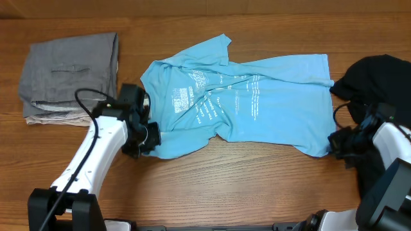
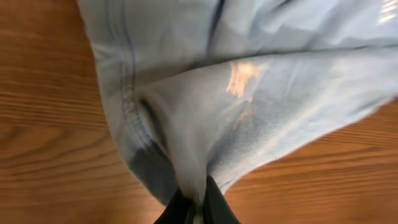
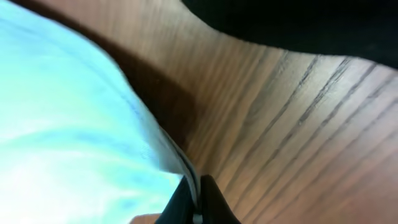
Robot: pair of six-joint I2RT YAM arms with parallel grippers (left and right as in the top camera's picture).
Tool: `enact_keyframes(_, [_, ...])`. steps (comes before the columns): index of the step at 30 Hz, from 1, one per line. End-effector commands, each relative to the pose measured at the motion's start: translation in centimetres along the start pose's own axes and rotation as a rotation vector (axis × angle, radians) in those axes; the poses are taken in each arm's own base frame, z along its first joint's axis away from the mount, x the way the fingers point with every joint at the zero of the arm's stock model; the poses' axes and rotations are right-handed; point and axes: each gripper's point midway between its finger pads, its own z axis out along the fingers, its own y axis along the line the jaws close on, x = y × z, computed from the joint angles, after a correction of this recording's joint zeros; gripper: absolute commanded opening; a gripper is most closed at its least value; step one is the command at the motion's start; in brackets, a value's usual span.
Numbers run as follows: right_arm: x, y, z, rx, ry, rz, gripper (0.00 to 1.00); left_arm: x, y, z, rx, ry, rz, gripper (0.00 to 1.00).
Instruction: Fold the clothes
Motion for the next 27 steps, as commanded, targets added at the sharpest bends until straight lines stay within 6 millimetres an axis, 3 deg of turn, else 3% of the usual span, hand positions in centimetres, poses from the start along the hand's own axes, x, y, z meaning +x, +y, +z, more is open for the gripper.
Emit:
enact_keyframes(1, [-1.2, 1.7, -2.9, -0.028, -0.056, -0.025, 0.04, -1.8, -0.7, -2.4, 0.002, -0.052, 0.013, 0.04])
enact_keyframes(6, [-0.7, 3.4, -6.1, -0.054, -0.08, -0.067, 0.04, -2.9, -1.6, -5.3, 0.015, -0.091, 0.019, 0.04])
enact_keyframes(14, [0.9, 6.8, -15.9, -0.153, -0.199, -0.179, 0.04, -5.1, -3.9, -14.1, 0.079, -0.28, 0.053, 0.04])
enact_keyframes(21, [2.9, 7.2, -24.1, -0.236, -0.311, -0.257, 0.04, -4.3, -5.1, -22.7, 0.153, -0.497, 0.08, 0.04])
enact_keyframes(27, [4.6, 7.2, -30.5, -0.314, -0.415, -0.309, 0.04, -2.4, -5.8, -30.8, 0.242, -0.729, 0.095, 0.04])
